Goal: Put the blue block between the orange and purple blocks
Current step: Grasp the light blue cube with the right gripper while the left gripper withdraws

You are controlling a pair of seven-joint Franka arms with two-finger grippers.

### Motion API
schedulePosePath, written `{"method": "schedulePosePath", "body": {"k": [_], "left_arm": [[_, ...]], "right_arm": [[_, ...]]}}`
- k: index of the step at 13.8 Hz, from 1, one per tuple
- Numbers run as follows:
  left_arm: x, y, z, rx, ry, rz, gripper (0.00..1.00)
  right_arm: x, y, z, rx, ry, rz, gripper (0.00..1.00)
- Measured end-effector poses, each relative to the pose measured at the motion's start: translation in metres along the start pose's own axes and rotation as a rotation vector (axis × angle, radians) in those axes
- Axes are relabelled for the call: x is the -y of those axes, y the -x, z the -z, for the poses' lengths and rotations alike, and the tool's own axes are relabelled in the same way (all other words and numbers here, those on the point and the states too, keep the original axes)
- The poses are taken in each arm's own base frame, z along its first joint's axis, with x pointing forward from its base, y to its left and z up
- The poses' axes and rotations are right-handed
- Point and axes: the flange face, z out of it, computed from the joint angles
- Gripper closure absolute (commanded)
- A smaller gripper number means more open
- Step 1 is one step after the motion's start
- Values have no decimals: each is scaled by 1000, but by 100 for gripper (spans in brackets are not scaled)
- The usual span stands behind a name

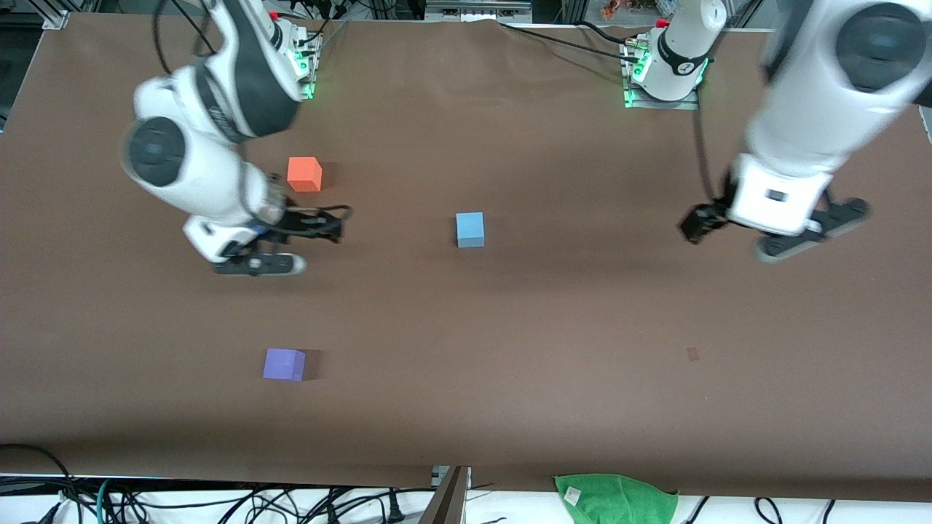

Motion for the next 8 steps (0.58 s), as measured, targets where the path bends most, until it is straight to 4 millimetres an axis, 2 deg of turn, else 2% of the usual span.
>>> {"method": "schedulePosePath", "body": {"k": [2,4,6,8], "left_arm": [[45,-24,-6,42,62,-115,0],[75,-38,-12,59,102,-214,0],[83,-36,-12,64,93,-304,0],[79,-11,-5,41,90,-402,0]], "right_arm": [[57,14,-48,-21,-10,-56,0],[110,35,-98,-45,-20,-83,0],[153,61,-136,-68,-32,-72,0],[177,81,-161,-72,-33,-49,0]]}}
